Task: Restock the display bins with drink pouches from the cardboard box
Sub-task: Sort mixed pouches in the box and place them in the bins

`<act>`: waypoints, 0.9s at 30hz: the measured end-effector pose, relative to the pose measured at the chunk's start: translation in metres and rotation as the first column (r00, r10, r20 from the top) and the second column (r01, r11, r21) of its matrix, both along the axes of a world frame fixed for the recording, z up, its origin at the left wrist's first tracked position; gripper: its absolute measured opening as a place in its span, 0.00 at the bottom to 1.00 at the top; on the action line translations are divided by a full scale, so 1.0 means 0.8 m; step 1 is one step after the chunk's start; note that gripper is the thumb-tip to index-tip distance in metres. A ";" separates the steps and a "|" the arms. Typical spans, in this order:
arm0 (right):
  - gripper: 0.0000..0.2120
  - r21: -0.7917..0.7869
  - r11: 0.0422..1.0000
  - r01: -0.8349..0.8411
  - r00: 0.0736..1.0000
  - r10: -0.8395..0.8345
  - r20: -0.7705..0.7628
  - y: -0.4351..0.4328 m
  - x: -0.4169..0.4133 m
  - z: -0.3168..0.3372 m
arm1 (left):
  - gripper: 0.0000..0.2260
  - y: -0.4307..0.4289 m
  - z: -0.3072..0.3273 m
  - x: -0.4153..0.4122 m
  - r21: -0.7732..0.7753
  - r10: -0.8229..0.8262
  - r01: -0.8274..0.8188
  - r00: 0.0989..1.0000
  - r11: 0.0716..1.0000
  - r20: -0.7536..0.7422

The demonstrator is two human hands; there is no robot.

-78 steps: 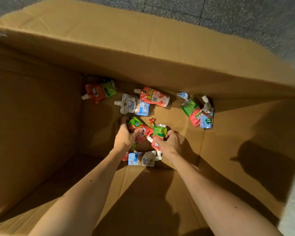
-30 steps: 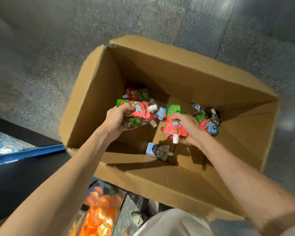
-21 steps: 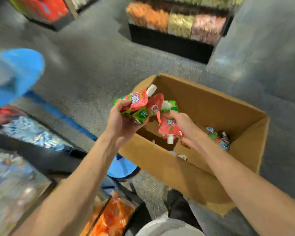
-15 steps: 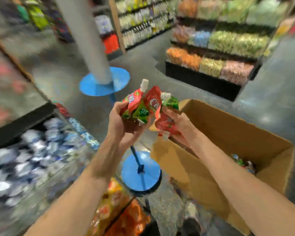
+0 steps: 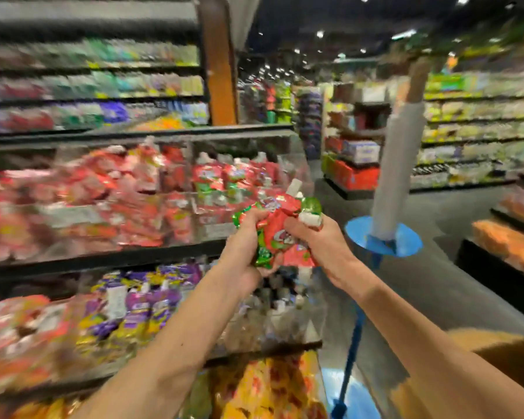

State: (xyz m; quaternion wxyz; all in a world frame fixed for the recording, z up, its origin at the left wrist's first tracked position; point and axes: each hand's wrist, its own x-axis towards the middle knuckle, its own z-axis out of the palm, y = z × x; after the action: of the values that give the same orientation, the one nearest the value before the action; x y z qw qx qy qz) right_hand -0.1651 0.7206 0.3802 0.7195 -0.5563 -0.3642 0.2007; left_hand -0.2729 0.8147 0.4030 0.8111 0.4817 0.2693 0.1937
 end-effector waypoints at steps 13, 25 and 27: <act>0.35 -0.130 0.968 -0.215 0.974 0.203 -0.096 0.091 -0.038 0.024 | 0.16 0.072 -0.002 -0.095 0.170 0.202 -0.211 0.977 0.963 0.067; 0.12 -0.199 0.976 -0.085 0.996 0.086 0.001 0.086 0.020 0.056 | 0.25 0.146 0.050 -0.035 0.666 -0.037 0.181 0.974 0.724 -0.224; 0.12 -0.198 0.980 -0.013 0.998 0.024 0.054 0.083 0.036 0.070 | 0.17 0.151 0.061 -0.007 0.687 0.017 0.085 0.990 0.722 -0.140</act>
State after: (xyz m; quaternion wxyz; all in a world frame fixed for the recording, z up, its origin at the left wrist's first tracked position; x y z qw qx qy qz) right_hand -0.1359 0.7874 0.4362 0.6484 -0.6269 -0.3675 0.2268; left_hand -0.2788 0.9357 0.4519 0.5562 0.7661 0.2236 0.2319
